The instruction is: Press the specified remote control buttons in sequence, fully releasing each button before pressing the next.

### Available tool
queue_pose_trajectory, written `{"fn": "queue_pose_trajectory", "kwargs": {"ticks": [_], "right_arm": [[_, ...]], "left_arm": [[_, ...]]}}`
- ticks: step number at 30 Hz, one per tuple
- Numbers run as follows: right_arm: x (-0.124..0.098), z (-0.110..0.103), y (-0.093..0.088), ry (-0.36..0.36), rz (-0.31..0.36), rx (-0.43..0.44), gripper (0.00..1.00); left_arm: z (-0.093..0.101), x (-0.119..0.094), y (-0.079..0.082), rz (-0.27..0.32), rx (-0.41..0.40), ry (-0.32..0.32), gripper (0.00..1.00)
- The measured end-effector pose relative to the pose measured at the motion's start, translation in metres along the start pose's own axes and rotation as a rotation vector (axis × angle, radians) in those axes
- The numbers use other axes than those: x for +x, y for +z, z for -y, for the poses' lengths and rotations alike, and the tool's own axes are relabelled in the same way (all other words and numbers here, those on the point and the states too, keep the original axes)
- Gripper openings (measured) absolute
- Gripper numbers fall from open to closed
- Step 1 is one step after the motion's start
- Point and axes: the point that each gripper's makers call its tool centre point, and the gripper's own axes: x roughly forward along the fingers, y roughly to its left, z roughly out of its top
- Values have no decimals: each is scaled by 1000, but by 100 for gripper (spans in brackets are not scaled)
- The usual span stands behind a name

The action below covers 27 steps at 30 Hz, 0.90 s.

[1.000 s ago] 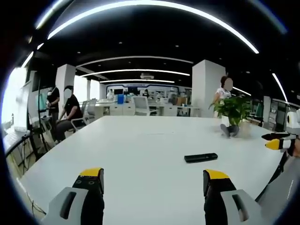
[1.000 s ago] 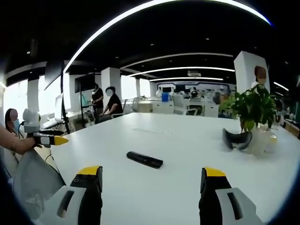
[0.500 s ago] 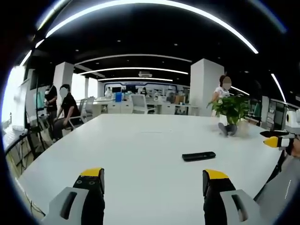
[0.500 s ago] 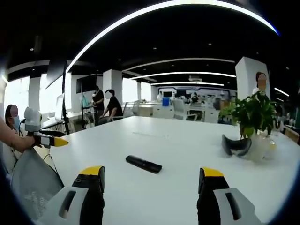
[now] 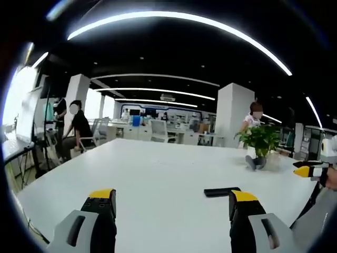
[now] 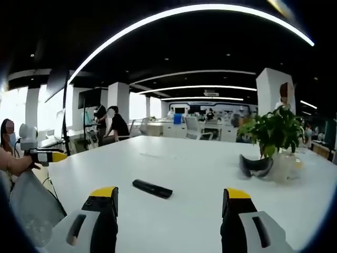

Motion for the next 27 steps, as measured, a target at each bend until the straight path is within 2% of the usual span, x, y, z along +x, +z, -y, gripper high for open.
{"fn": "queue_pose_trajectory", "kwargs": {"ticks": [1,4,9,11,13,14,18,20,21,22,25,27], "right_arm": [[1,2,-3,-6,-11,18,83],[2,4,-7,-30,-41,-6,83],[3,8,-18,-50,-101,-19,82],[1,12,-17,-65,-99,-4,81],[-1,17,-16,-77,-89,16,80],[-1,19,-17,-81,-95,25,80],[0,17,-20,-64,-103,42,78],[0,12,-22,-38,-114,44,77],[0,12,-22,-37,-113,40,76],[0,12,-22,-36,-110,32,75],[-1,12,-20,-33,-104,36,75],[-1,12,-20,-32,-100,33,75]], "left_arm": [[1,0,-1,-6,6,-4,92],[3,2,-1,-7,15,-25,92],[13,4,-8,-45,-42,-112,92],[21,4,-13,-81,-45,-165,92],[25,4,-25,-159,11,-188,92],[30,4,-30,-195,39,-219,91],[52,1,-35,-257,64,-365,86],[55,4,-34,-277,81,-400,85],[57,6,-35,-291,69,-415,85],[59,9,-39,-338,44,-437,85],[65,19,-42,-387,-10,-471,86],[70,23,-47,-423,9,-500,86]]}}
